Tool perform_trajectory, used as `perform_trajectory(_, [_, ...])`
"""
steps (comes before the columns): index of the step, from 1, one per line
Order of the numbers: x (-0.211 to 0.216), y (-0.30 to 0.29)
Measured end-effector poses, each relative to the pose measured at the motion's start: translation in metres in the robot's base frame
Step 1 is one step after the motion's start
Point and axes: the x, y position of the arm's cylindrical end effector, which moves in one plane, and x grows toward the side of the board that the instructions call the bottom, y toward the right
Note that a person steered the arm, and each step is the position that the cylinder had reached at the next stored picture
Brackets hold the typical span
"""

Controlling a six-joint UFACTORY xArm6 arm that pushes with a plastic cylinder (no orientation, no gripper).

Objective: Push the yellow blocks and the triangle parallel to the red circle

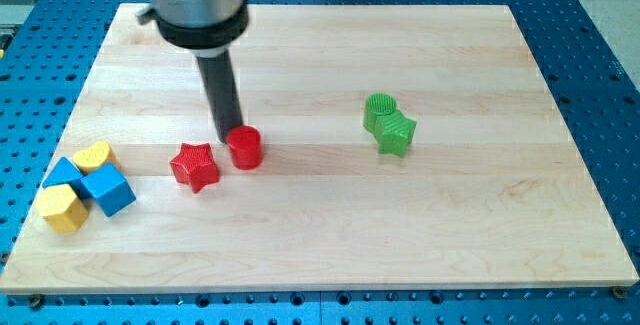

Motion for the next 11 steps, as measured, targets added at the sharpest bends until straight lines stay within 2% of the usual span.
perform_trajectory(1, [0.057, -0.057])
perform_trajectory(2, [0.092, -0.088])
perform_trajectory(3, [0.107, -0.046])
perform_trajectory(4, [0.142, -0.055])
perform_trajectory(5, [0.165, -0.104])
perform_trajectory(6, [0.160, -0.204])
perform_trajectory(7, [0.153, -0.210])
perform_trajectory(10, [0.055, -0.195])
perform_trajectory(11, [0.048, -0.185])
